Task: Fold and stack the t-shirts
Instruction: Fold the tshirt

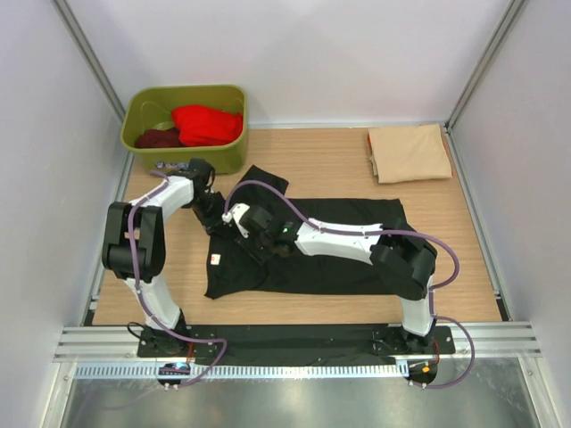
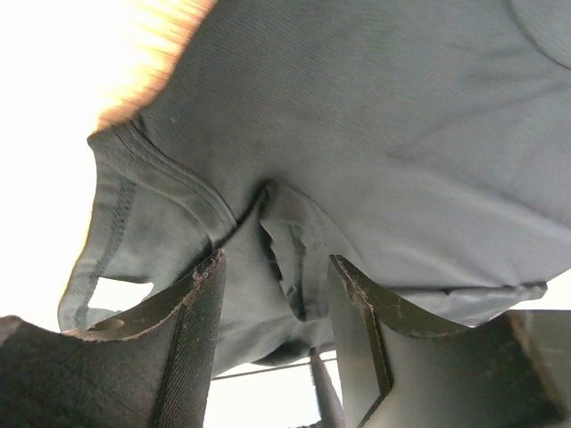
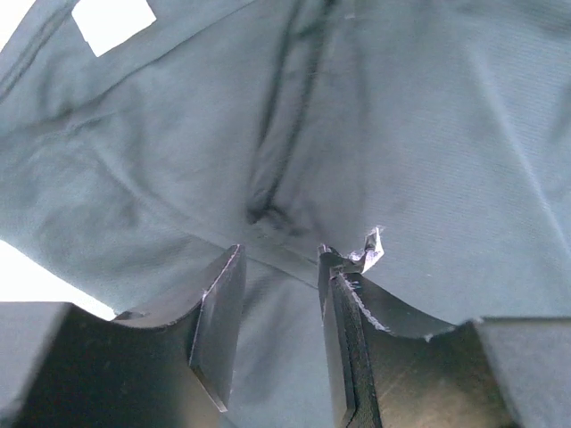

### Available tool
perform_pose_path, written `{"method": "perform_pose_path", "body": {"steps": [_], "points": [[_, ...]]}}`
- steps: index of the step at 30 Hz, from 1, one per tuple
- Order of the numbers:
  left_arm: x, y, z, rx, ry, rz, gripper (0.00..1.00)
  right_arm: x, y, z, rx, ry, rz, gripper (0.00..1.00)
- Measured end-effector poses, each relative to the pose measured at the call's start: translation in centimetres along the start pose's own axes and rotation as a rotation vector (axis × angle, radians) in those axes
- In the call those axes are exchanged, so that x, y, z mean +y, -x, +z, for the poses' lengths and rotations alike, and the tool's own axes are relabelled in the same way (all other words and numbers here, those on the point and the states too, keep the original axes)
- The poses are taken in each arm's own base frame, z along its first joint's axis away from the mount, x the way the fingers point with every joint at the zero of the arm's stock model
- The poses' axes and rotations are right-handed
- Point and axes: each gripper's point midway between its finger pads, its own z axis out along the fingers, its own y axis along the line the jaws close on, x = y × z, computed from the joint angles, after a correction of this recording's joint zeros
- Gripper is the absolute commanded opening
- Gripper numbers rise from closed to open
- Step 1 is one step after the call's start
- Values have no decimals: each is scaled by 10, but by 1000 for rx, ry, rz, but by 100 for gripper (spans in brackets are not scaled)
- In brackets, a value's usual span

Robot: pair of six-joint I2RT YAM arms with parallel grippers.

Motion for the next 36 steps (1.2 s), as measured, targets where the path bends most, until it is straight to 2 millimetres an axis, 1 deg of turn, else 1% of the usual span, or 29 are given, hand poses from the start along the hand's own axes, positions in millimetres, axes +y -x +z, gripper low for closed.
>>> {"method": "perform_pose_path", "body": {"steps": [2, 7, 14, 20, 24, 26, 27, 28, 29, 30, 31, 32, 36], "points": [[4, 0, 5, 8, 18, -6, 48, 5, -3, 2, 1, 8, -41, 46], [9, 1, 12, 13, 46, -19, 45, 13, -3, 8, -10, 16, -119, 47], [8, 5, 17, 5, 43, -35, 34, 9, -1, 11, -22, -7, -176, 45], [4, 7, 20, 5, 43, -34, 25, 7, -7, 14, -13, -12, -194, 44], [3, 6, 20, 3, 49, -30, 24, 8, -12, 16, -6, -13, -212, 44], [3, 6, 21, 1, 51, -28, 21, 8, -15, 17, -3, -17, -217, 40], [2, 6, 20, -1, 53, -26, 18, 7, -16, 17, -2, -21, -220, 37], [1, 7, 20, -3, 53, -24, 16, 6, -16, 17, -1, -28, -222, 31], [-1, 8, 19, -6, 51, -23, 9, 4, -16, 17, -1, -36, -224, 19], [-3, 9, 19, -10, 49, -22, 6, 3, -15, 17, -4, -45, -227, 13], [-4, 11, 18, -15, 47, -21, 2, 1, -14, 17, -8, -56, -227, 2], [-6, 12, 17, -19, 47, -17, 0, -2, -12, 17, -16, -73, -224, 1], [-12, 17, 13, -37, 43, -13, 0, -10, -11, 19, -34, -122, -213, 1]]}}
